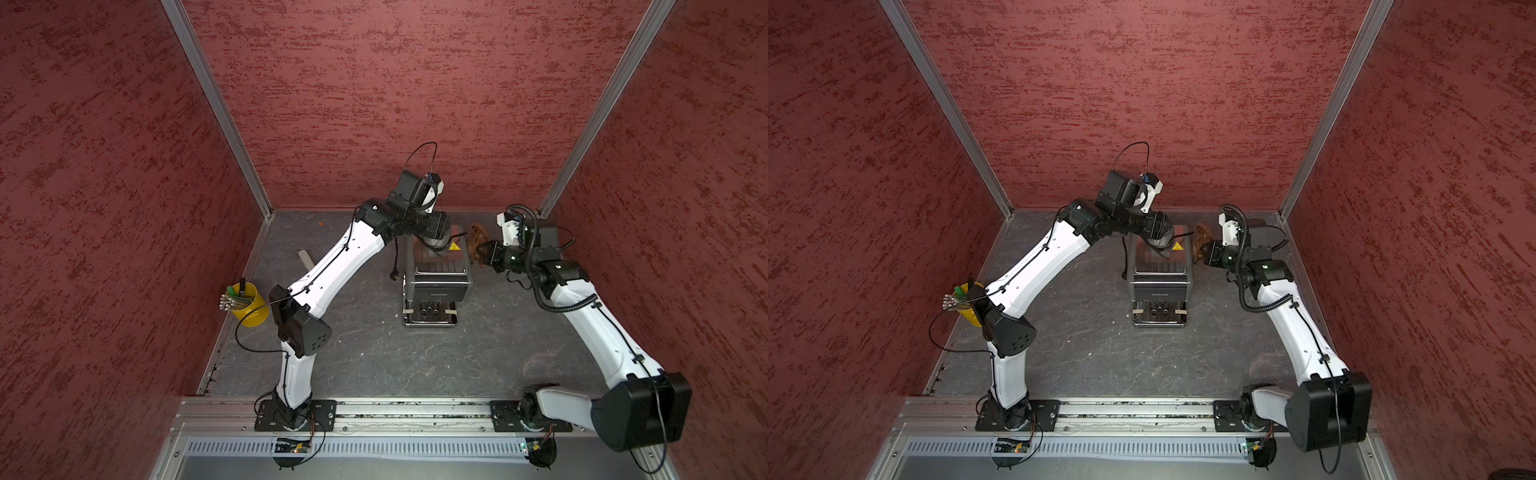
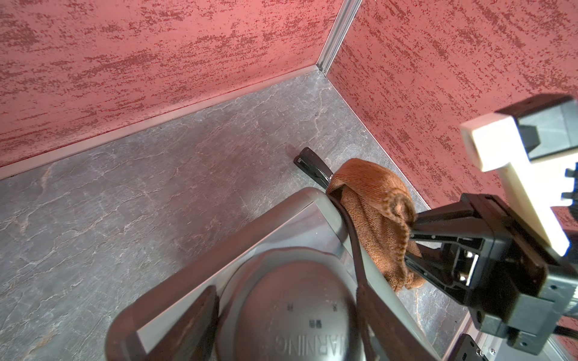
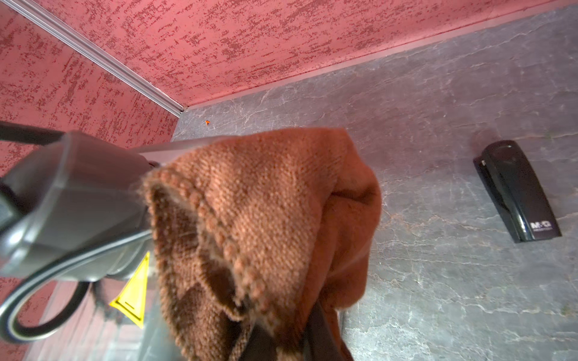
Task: Wipe the surface of a coffee machine
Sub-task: Wipe the dirt from the surface of the coffee machine.
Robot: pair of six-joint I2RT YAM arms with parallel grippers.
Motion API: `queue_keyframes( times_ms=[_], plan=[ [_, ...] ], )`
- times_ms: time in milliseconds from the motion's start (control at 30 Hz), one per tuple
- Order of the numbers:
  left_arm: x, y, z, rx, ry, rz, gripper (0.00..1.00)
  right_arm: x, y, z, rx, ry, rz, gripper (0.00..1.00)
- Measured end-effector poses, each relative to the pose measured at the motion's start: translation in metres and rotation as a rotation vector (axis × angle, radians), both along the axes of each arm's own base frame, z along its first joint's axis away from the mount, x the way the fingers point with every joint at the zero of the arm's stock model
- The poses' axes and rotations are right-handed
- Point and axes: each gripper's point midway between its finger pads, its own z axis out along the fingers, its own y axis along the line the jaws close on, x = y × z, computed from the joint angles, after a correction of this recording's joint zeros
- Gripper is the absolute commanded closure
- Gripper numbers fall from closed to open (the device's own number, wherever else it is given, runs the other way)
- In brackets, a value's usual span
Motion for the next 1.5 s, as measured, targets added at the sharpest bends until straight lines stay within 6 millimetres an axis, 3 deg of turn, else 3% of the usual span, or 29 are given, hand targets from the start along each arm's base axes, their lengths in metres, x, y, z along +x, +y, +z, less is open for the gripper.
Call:
queue_keyframes(
  times_ms=[367, 567, 733, 967, 1233, 1500],
  plan=[
    [0.009, -0.002, -0.002, -0.044, -0.031, 0.030, 0.32, 0.002, 0.008, -0.021, 0.179, -0.081, 0.018, 1.00],
    [0.011, -0.001, -0.002, -0.059, -0.032, 0.038, 0.32, -0.019, 0.009, -0.069, 0.184, 0.067, 0.003, 1.00],
    [0.011, 0.000, -0.002, -0.065, -0.026, 0.035, 0.31, -0.035, 0.010, -0.068, 0.168, 0.098, 0.005, 1.00],
    [0.011, -0.001, -0.002, -0.059, -0.021, 0.028, 0.32, -0.010, 0.008, -0.061, 0.107, 0.109, -0.001, 1.00],
    [0.011, -0.001, -0.003, -0.068, -0.011, 0.008, 0.32, 0.010, 0.011, -0.089, 0.137, 0.140, 0.003, 1.00],
    [0.012, -0.001, -0.003, -0.080, -0.002, -0.002, 0.32, -0.021, 0.014, -0.129, 0.174, 0.209, 0.019, 1.00]
  ],
)
